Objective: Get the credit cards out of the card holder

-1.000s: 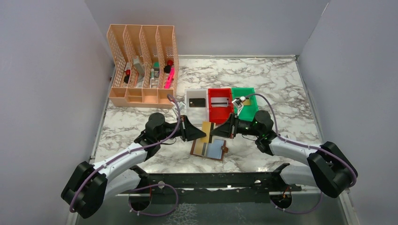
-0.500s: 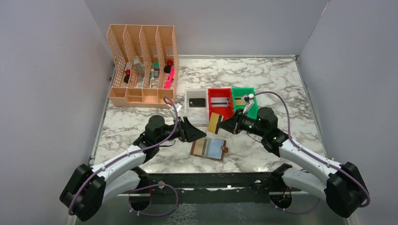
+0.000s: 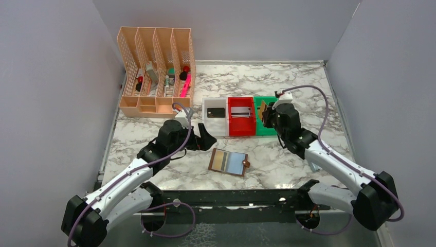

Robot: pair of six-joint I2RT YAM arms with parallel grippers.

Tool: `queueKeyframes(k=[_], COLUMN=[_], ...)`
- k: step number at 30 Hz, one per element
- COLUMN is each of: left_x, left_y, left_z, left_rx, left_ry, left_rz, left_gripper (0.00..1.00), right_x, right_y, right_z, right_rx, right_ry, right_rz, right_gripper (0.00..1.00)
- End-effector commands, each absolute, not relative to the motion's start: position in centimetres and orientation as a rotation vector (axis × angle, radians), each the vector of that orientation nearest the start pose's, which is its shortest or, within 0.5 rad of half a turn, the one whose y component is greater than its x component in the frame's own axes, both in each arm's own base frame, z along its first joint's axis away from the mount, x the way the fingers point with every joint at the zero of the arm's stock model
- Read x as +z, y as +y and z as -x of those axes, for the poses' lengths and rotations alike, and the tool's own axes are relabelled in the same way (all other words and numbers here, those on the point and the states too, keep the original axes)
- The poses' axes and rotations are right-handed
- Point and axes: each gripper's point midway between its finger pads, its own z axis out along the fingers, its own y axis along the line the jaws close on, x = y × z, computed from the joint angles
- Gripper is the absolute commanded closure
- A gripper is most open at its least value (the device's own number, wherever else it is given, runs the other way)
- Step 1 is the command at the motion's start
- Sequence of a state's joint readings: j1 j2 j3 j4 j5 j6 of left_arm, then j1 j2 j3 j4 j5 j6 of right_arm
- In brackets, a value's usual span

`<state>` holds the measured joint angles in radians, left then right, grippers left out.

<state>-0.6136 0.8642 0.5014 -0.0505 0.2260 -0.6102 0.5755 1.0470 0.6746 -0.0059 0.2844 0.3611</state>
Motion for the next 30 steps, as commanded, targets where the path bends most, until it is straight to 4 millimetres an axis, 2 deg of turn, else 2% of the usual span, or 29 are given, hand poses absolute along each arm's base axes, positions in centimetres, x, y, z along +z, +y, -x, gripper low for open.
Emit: queueKeyframes(k=[1,4,7,13,18,25,30], left_x=[14.7,16.0,16.9,16.0,16.5,16.3,16.3], left_y=[-18.7,-18.0,-16.6,-13.5,-13.3,-13.3,-13.2], left_z=[-22.7,-23.0,-23.5,-24.1,-24.3,-24.4,-24.5], left_rx=[-0.671,-0.608,-0.490,-0.290,-0.282,-0.268,-0.260], left_ry=[2.178,2.182,2.167,2.145,2.128,2.138,2.135], left_rz=[-0.135,-0.145,-0.206,-0.197,-0.187,-0.199,-0.201], left_gripper=[0.01,0.01,0.01,0.01,0.01,0.01,0.01], right_x=[19.2,18.1,16.9,15.0,13.7,11.8,11.8], right_y=[13.0,13.8,13.6,13.2,13.3,13.0,13.0], right_z=[-34.8,-36.5,-37.9,-40.2,-41.3,-43.3,-43.9], right_rx=[-0.016,-0.077,-0.154,-0.175,-0.171,-0.235,-0.263], right_ry=[1.899,1.896,1.892,1.861,1.829,1.848,1.817], right_rz=[0.130,0.301,0.404,0.589,0.730,0.821,0.844], right_gripper=[0.99,0.99,0.99,0.99,0.99,0.99,0.99])
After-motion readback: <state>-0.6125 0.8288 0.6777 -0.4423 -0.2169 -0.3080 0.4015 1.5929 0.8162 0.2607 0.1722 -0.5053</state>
